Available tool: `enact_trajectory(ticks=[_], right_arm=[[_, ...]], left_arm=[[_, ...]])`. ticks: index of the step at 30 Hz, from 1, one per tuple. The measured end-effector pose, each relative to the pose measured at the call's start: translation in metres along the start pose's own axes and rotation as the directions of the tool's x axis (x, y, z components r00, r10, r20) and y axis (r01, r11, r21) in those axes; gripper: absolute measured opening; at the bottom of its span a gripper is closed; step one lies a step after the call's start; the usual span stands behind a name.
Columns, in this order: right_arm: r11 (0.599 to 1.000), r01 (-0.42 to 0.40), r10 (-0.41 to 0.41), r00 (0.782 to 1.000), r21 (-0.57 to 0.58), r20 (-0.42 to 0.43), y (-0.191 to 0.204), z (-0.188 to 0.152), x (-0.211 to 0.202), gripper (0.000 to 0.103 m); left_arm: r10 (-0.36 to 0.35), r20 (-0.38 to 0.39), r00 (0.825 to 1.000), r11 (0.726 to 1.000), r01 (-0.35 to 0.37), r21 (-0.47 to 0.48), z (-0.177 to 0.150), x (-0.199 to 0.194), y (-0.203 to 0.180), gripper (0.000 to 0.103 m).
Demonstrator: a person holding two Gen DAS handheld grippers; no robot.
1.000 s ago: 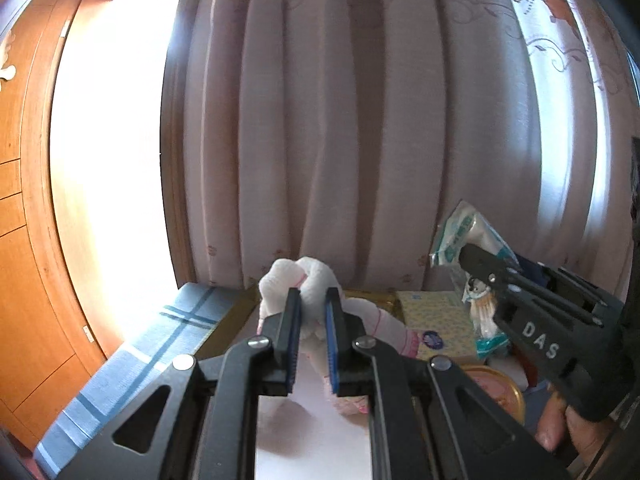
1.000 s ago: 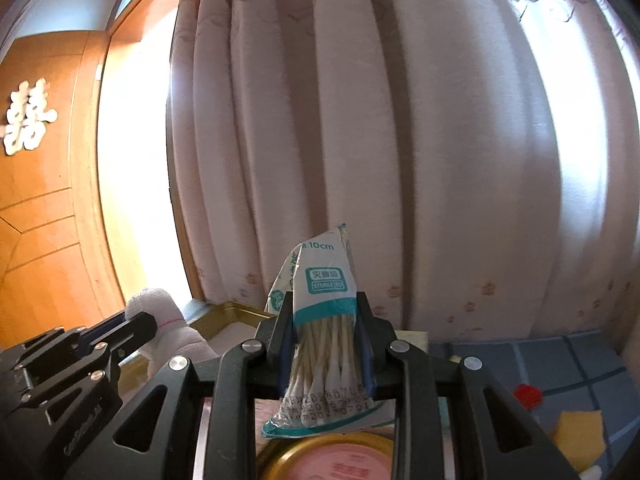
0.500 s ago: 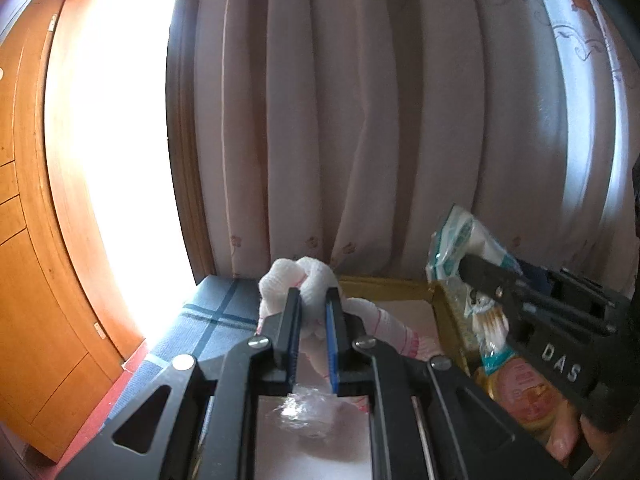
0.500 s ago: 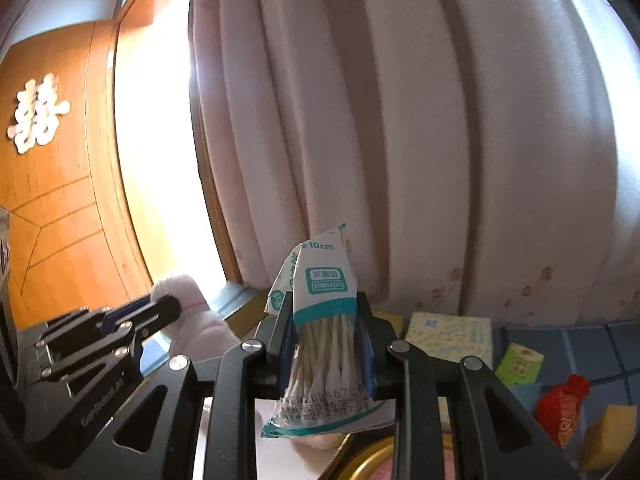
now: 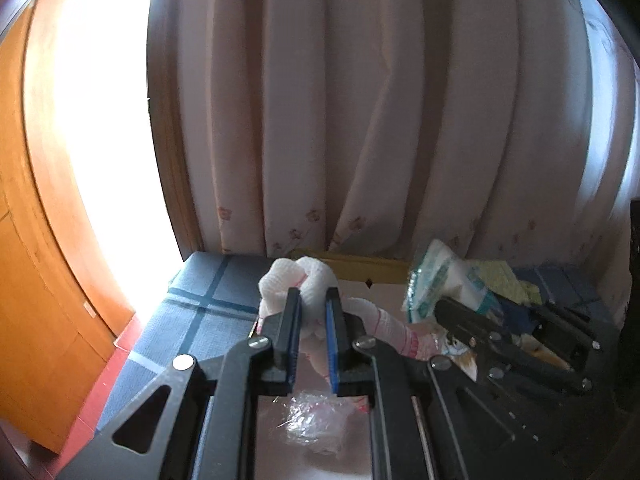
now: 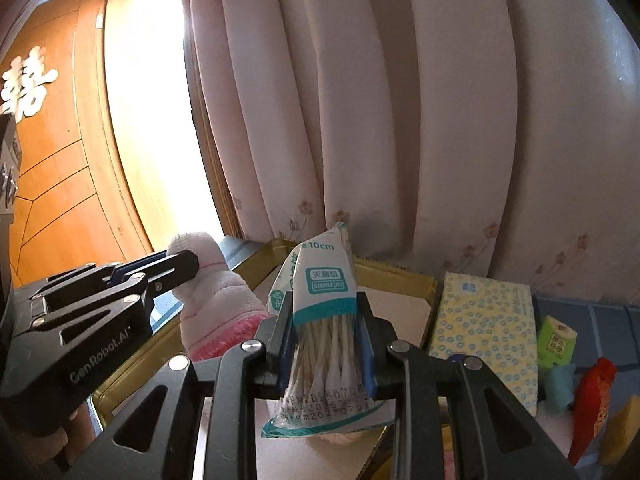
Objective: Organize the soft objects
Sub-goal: 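Lower the towel into the tin tray with the left gripper while the right drops the swab pack there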
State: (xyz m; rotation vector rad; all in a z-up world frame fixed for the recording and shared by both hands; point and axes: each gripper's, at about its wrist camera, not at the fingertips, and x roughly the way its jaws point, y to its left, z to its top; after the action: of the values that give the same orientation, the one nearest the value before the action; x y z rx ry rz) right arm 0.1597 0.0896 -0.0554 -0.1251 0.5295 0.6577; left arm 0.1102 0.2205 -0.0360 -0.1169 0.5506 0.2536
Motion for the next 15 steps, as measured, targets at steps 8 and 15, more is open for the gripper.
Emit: enact_trajectory(ticks=[8, 15], right_arm=[[1.000, -0.019, 0.019, 0.999, 0.005, -0.026, 0.005, -0.003, 0.008, 0.030], [0.999, -0.015, 0.014, 1.000, 0.049, 0.011, -0.004, -0.004, -0.004, 0.051]], left_arm=[[0.046, -0.004, 0.999, 0.995, -0.045, 0.091, -0.006, 0.004, -0.012, 0.029], [0.095, 0.050, 0.994, 0.995, -0.096, 0.025, -0.010, -0.014, 0.004, 0.073]])
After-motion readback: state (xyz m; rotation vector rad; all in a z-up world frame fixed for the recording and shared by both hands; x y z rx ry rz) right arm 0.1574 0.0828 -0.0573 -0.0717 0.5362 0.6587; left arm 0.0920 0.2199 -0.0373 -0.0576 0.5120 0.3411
